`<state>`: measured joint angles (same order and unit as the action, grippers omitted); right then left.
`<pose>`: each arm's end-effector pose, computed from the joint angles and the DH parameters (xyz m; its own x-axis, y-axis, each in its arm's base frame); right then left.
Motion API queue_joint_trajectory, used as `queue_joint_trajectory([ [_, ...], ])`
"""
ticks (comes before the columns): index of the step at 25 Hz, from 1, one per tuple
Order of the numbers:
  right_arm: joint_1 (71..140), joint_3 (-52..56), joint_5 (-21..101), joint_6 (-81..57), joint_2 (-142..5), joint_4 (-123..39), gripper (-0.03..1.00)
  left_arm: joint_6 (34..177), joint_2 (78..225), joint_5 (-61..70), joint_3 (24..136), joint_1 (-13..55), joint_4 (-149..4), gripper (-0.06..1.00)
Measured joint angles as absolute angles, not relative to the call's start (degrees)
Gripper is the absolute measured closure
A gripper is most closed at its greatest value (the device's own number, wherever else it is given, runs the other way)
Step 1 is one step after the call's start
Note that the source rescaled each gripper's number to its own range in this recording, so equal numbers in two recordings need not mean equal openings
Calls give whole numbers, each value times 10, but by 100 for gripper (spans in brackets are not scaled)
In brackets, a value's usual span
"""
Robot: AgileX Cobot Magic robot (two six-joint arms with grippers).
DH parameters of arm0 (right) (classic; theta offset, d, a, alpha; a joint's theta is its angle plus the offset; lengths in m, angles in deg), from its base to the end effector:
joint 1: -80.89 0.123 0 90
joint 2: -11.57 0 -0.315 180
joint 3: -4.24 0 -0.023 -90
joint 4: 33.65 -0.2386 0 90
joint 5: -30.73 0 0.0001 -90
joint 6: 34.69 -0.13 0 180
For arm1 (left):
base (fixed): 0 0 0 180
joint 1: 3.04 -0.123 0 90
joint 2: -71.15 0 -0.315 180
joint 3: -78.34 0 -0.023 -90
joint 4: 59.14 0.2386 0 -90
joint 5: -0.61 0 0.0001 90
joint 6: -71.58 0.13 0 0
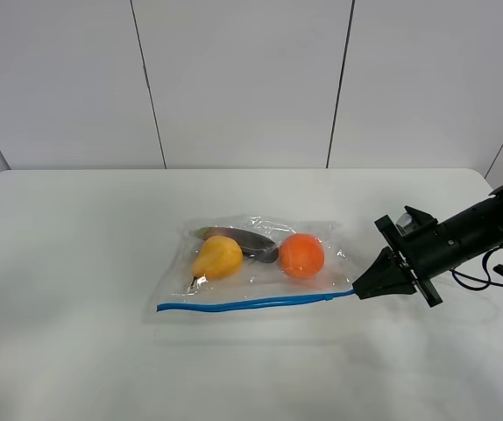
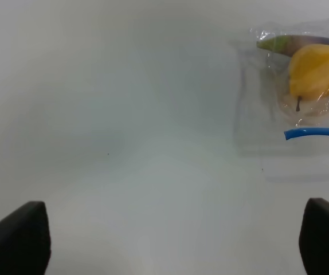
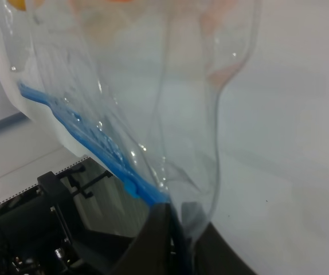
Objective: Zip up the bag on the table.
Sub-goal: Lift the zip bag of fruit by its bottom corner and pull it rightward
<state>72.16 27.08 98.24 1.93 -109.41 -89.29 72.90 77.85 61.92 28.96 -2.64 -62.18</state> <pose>0.3077 0.0531 0.1340 -0.9764 0.0657 0.2056 0.2016 0.6179 0.7600 -0.0124 -0.0060 0.2522 -0.4596 0.0008 -0.8881 0.0472 0.9986 -0.0236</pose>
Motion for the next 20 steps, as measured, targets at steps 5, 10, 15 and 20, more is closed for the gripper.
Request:
queue_joint_trajectory([
  [5, 722, 271, 981, 19, -1094, -893, 90, 729, 778, 619, 290, -26, -622, -6],
  [10, 722, 271, 979, 19, -1094, -893, 96, 729, 778, 619, 290, -26, -622, -6],
  [15, 722, 271, 990, 19, -1094, -912, 97, 729, 778, 619, 290, -26, -622, -6],
  [20, 722, 271, 998, 21, -1094, -973, 97, 729, 778, 619, 290, -26, -622, -6],
])
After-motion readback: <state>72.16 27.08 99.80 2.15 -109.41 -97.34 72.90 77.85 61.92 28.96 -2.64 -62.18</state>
